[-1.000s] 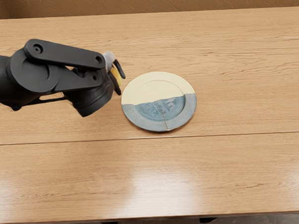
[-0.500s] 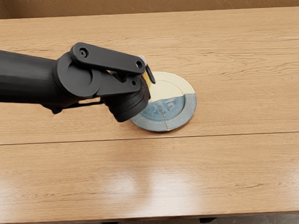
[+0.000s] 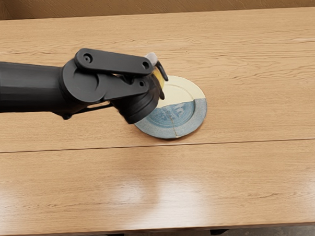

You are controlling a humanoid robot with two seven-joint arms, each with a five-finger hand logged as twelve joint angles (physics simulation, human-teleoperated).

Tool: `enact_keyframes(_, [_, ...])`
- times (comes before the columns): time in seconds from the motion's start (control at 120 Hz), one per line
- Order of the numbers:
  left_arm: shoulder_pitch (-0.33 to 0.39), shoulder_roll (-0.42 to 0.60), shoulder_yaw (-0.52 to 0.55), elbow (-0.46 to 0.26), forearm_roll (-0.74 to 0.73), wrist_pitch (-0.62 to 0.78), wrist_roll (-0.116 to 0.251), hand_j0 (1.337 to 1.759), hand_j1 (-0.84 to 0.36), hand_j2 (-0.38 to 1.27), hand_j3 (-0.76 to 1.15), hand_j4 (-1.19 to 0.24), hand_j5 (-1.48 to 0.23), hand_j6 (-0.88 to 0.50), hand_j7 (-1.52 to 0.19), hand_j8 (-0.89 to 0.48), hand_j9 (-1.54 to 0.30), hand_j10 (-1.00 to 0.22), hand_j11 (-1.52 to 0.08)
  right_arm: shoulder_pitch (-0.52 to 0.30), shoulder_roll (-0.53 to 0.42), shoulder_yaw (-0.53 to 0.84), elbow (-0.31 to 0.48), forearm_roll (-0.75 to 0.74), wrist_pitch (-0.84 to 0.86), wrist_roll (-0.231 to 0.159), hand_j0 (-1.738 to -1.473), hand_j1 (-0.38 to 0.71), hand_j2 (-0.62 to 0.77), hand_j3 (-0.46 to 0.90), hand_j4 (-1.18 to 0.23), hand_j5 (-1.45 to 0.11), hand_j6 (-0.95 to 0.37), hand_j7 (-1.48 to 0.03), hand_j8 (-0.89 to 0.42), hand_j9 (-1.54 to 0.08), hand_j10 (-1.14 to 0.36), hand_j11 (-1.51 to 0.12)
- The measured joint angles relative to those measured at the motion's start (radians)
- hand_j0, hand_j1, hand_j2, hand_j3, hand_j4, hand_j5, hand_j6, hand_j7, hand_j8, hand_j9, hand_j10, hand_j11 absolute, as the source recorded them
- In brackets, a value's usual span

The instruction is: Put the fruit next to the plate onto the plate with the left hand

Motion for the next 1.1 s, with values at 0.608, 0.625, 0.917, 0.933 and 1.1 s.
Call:
enact_keyframes(0.608, [0.033, 0.000, -0.050, 0.041, 0.039, -0.004, 0.002, 1.654, -0.04, 0.11, 0.00, -0.36, -0.46, -0.29, -0.46, -0.26, -0.47, -0.29, -0.48, 0.000, 0.000, 0.000, 0.000, 0.000, 0.000, 0.000, -1.658, -0.30, -0.01, 0.00, -0.04, -0.05, -0.04, -0.05, -0.04, -0.05, -0.04, -0.05])
enact_keyframes(0.625, [0.033, 0.000, -0.051, 0.041, 0.039, -0.004, 0.002, 1.655, -0.03, 0.11, 0.00, -0.35, -0.45, -0.28, -0.45, -0.26, -0.46, -0.29, -0.46, 0.000, 0.000, 0.000, 0.000, 0.000, 0.000, 0.000, -1.658, -0.30, -0.01, 0.00, -0.04, -0.05, -0.04, -0.05, -0.04, -0.05, -0.04, -0.05])
enact_keyframes(0.917, [0.074, 0.000, -0.147, 0.036, 0.038, -0.004, 0.002, 1.657, 0.03, 0.06, 0.00, -0.27, -0.35, -0.25, -0.35, -0.25, -0.35, -0.26, -0.35, 0.000, 0.000, 0.000, 0.000, 0.000, 0.000, 0.000, -1.658, -0.30, -0.01, 0.00, -0.04, -0.05, -0.04, -0.05, -0.04, -0.05, -0.04, -0.05])
enact_keyframes(0.933, [0.076, 0.000, -0.155, 0.034, 0.038, -0.004, 0.002, 1.657, 0.04, 0.06, 0.00, -0.27, -0.35, -0.25, -0.35, -0.25, -0.35, -0.26, -0.35, 0.000, 0.000, 0.000, 0.000, 0.000, 0.000, 0.001, -1.658, -0.30, -0.01, 0.00, -0.04, -0.05, -0.04, -0.05, -0.04, -0.05, -0.04, -0.05])
enact_keyframes(1.1, [0.156, 0.276, -0.306, -0.100, 0.038, -0.004, 0.002, 1.658, 0.05, 0.06, 0.00, -0.26, -0.33, -0.25, -0.33, -0.25, -0.33, -0.25, -0.33, 0.000, 0.000, 0.000, 0.000, 0.000, 0.000, 0.001, -1.658, -0.30, -0.01, 0.00, -0.04, -0.05, -0.04, -0.05, -0.04, -0.05, -0.04, -0.05])
